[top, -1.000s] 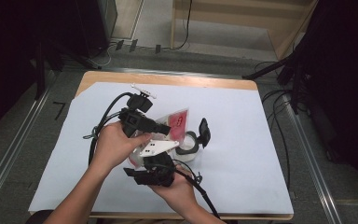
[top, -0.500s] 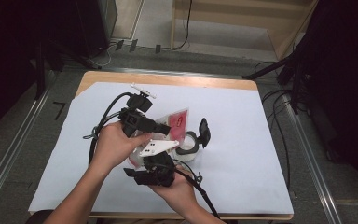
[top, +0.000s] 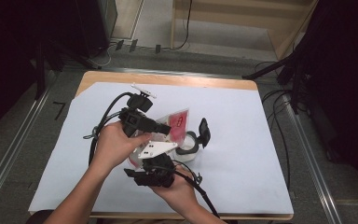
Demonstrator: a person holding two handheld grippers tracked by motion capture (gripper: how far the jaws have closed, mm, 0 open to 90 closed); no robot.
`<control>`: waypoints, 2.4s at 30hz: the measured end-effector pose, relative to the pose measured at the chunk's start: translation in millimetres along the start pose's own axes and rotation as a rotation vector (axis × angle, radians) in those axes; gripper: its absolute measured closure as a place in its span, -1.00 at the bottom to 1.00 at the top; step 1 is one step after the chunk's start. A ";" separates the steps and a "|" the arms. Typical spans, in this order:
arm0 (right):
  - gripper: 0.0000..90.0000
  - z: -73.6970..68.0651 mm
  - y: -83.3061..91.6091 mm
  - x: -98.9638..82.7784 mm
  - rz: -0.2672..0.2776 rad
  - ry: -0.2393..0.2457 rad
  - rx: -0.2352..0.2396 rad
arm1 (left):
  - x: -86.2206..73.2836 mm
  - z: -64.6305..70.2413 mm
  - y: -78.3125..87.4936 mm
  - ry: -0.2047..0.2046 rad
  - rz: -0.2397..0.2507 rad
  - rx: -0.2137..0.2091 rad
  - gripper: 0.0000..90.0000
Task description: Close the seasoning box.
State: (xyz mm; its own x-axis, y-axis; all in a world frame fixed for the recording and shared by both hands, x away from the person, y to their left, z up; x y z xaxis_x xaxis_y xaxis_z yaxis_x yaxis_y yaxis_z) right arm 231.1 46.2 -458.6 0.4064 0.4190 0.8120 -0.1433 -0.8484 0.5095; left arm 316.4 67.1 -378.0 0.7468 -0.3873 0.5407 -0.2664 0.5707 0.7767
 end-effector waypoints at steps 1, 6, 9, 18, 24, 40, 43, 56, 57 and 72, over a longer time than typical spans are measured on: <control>0.26 0.5 0.0 0.2 0.004 0.001 -0.001 | 0.1 0.1 0.1 -0.001 0.001 -0.002 0.64; 0.27 0.3 1.6 2.2 0.017 -0.028 0.010 | 1.6 1.8 1.3 0.001 0.012 0.007 0.63; 0.27 -0.2 2.9 3.9 0.029 -0.043 0.018 | 2.6 3.3 2.5 -0.002 0.019 0.004 0.61; 0.26 -0.8 3.3 4.5 0.034 -0.046 0.019 | 3.4 2.9 2.4 -0.006 0.013 0.002 0.63; 0.26 0.5 2.8 3.5 0.026 -0.034 0.013 | 3.7 2.7 0.3 -0.008 0.011 0.004 0.63; 0.26 1.3 2.1 1.7 0.026 -0.021 0.010 | 3.1 3.4 0.0 -0.022 0.009 0.006 0.64; 0.26 1.3 2.1 1.9 0.025 -0.022 0.010 | 3.5 3.0 -0.2 -0.020 0.013 0.006 0.64; 0.26 1.6 3.1 2.9 0.030 -0.033 0.015 | 5.5 5.2 -0.5 -0.026 0.001 0.008 0.64; 0.26 1.6 3.1 3.0 0.030 -0.034 0.015 | 5.6 5.2 -0.5 -0.026 0.001 0.008 0.64; 0.26 -1.8 5.0 6.2 0.031 -0.036 0.020 | 7.6 7.3 2.8 -0.018 -0.007 -0.004 0.63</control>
State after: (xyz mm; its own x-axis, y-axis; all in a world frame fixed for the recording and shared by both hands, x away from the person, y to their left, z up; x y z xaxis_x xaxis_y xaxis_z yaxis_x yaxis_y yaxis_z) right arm 231.3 45.1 -450.5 0.4343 0.3807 0.8164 -0.1385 -0.8673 0.4781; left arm 317.0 60.5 -369.4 0.7377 -0.4040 0.5409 -0.2584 0.5712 0.7791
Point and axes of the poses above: each handheld gripper's, and its own axes: y roughly backward along the jaws, x roughly out of its top, z roughly to its right, the point moved 6 cm from there along -y, roughly forward along the jaws, and after that the axes turned 7 degrees about x, right-handed, at the moved point
